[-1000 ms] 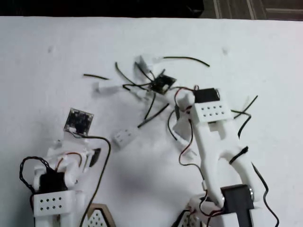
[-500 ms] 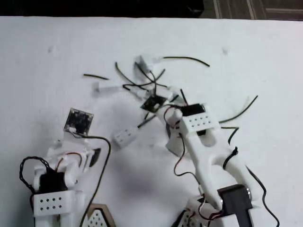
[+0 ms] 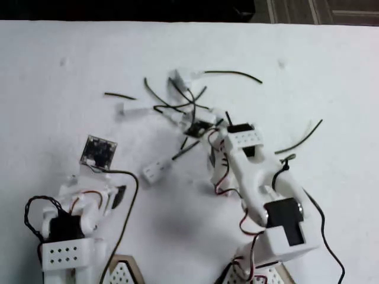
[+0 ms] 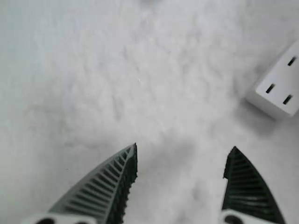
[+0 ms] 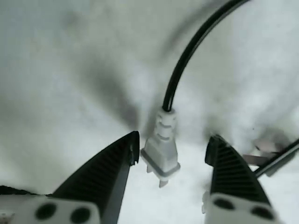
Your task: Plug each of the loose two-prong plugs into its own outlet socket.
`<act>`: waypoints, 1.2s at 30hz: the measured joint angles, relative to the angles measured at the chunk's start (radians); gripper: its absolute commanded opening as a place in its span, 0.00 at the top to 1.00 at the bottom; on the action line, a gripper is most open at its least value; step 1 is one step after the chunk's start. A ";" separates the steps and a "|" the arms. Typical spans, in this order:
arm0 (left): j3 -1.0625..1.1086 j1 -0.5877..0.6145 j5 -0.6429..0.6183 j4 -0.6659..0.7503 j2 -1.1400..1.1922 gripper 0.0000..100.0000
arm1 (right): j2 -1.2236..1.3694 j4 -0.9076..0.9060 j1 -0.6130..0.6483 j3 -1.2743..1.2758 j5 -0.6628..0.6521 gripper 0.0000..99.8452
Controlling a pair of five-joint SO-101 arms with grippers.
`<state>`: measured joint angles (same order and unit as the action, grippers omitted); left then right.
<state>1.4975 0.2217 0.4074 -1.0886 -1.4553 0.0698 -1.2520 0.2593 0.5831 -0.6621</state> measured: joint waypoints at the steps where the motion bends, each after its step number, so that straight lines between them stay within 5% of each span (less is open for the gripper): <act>1: 0.000 0.000 0.000 0.000 0.000 0.70 | 0.003 -0.002 -0.006 -0.011 0.000 0.88; 12: 0.000 0.000 0.000 0.000 0.000 0.70 | 0.020 -0.017 -0.003 -0.040 -0.002 0.99; 21: 0.006 0.000 0.000 0.000 0.000 0.70 | 0.002 -0.138 0.006 -0.078 -0.003 0.98; 36: -0.150 0.000 -0.114 0.000 0.000 0.70 | -0.641 -0.311 0.250 -0.110 0.273 0.98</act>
<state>1.3472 0.2217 0.2938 -1.0886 -1.4553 -0.5715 -1.5635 0.5094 0.4726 -0.3890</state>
